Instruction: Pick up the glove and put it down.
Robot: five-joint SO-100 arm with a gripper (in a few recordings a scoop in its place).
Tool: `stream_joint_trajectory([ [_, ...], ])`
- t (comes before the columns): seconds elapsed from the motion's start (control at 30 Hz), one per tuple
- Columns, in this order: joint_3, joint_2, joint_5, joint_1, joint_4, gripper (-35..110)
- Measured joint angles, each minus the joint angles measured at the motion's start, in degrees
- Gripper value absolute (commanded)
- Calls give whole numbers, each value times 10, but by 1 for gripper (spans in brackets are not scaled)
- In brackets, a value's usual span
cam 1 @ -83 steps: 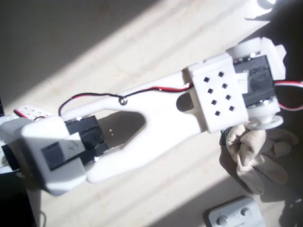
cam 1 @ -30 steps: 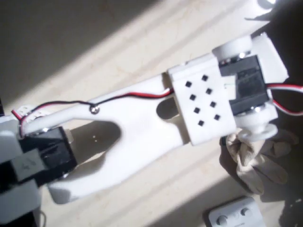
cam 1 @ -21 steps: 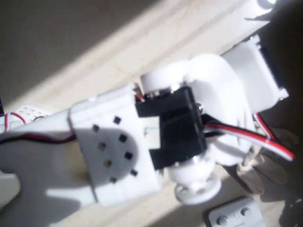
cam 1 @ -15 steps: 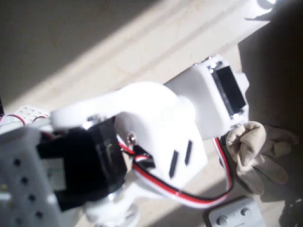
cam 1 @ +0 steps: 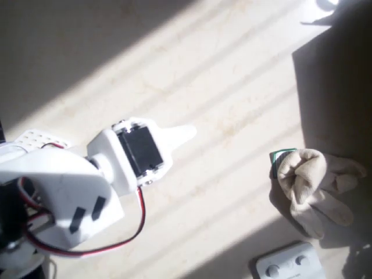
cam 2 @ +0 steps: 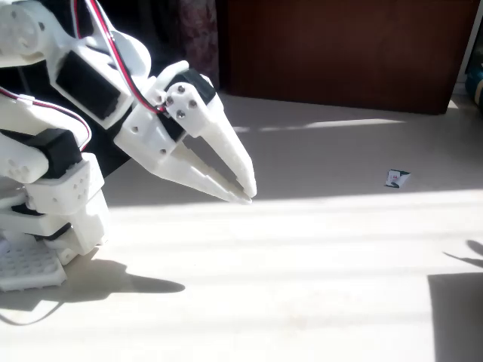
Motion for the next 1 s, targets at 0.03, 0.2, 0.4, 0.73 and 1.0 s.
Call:
stream_joint_trajectory([
  [0.03,19,27,0,0,0,1],
  [0.2,85,120,0,0,0,0],
  [0.4,139,160,0,0,0,0],
  [0.73,198,211,0,1,77,0],
  [1.0,198,211,0,1,161,0],
])
